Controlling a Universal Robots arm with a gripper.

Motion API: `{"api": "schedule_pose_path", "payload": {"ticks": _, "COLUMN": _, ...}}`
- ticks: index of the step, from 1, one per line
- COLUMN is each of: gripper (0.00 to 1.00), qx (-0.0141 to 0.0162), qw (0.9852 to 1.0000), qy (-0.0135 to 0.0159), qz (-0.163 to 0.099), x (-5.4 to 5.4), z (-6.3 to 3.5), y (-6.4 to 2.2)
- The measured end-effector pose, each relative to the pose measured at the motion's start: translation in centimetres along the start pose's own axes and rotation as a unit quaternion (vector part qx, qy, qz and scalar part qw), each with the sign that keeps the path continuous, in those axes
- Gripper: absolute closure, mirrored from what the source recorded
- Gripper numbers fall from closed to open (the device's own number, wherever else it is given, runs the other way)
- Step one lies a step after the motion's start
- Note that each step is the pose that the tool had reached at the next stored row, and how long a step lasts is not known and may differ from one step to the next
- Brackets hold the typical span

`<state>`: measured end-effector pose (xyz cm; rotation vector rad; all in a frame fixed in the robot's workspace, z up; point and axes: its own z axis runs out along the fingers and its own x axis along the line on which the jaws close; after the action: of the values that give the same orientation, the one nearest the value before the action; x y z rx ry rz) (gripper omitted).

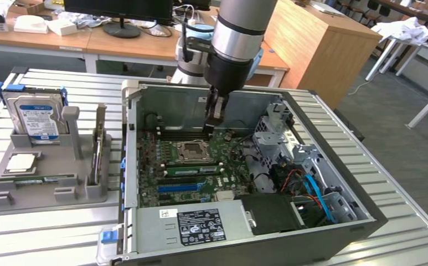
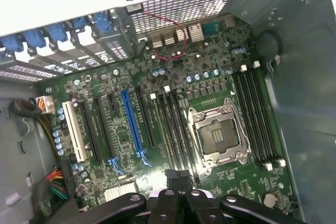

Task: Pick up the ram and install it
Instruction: 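Press down the ram until it locks into place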

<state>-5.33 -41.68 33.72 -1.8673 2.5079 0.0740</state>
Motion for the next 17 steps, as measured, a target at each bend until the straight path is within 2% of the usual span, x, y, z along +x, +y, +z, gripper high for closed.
{"api": "schedule_pose_path", "payload": {"ticks": 9, "gripper": 0.90, "qx": 0.0016, "qw": 0.9992, "qy": -0.0012, "qz": 0.040, "x": 0.06, "z": 0.01, "y": 0.20}}
{"api": "schedule_pose_path", "payload": {"ticks": 17, "gripper": 0.90, "qx": 0.0031, "qw": 0.9969, "qy": -0.0023, "qz": 0.078, "x": 0.11, "z": 0.01, "y": 0.36}}
